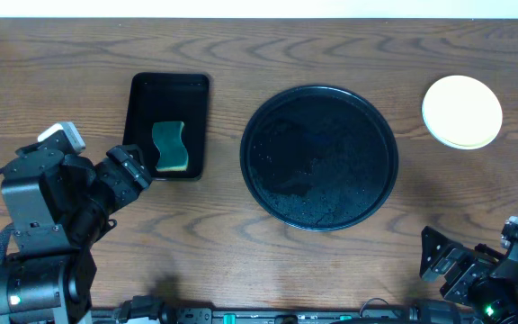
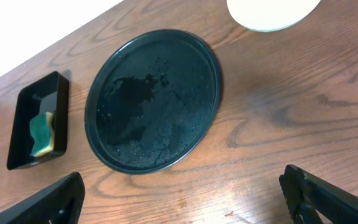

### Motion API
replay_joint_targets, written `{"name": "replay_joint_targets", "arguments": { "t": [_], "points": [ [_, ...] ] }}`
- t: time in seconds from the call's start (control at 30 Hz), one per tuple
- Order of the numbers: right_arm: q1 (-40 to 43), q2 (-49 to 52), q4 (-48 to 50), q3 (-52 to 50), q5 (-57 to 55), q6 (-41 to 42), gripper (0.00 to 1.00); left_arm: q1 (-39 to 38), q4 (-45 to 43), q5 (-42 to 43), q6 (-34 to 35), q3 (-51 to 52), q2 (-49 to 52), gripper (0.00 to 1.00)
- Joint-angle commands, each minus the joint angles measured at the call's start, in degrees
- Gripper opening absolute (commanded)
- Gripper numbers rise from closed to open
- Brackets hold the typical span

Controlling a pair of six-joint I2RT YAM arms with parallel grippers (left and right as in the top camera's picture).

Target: Clean dirty plates on tray and stack at the side

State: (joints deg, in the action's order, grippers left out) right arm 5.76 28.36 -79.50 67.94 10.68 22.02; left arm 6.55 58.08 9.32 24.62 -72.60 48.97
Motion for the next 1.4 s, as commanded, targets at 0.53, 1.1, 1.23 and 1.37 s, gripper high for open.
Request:
{"name": "replay_joint_targets", "arguments": {
  "t": [0.53, 1.1, 1.23, 1.37],
  "points": [
    [-1.90, -3.15, -0.22, -0.37, -0.33, -0.87, 0.99, -0.02, -0.02, 0.55, 0.04, -0.59, 0.00, 0.82],
    [-5.31, -12.33, 10.19, -7.21, -5.07, -3.89, 0.99, -0.02, -0.02, 0.55, 0.04, -0.59, 0.00, 0.82],
    [-6.64, -18.69, 22.40, -18.58, -5.07, -6.58, 0.99, -0.02, -0.02, 0.55, 0.04, -0.59, 0.00, 0.82],
    [-7.17, -26.03, 36.11, -32.02, -3.85, -6.67, 0.99, -0.02, -0.02, 0.55, 0.07, -0.59, 0.00, 0.82]
  ]
}}
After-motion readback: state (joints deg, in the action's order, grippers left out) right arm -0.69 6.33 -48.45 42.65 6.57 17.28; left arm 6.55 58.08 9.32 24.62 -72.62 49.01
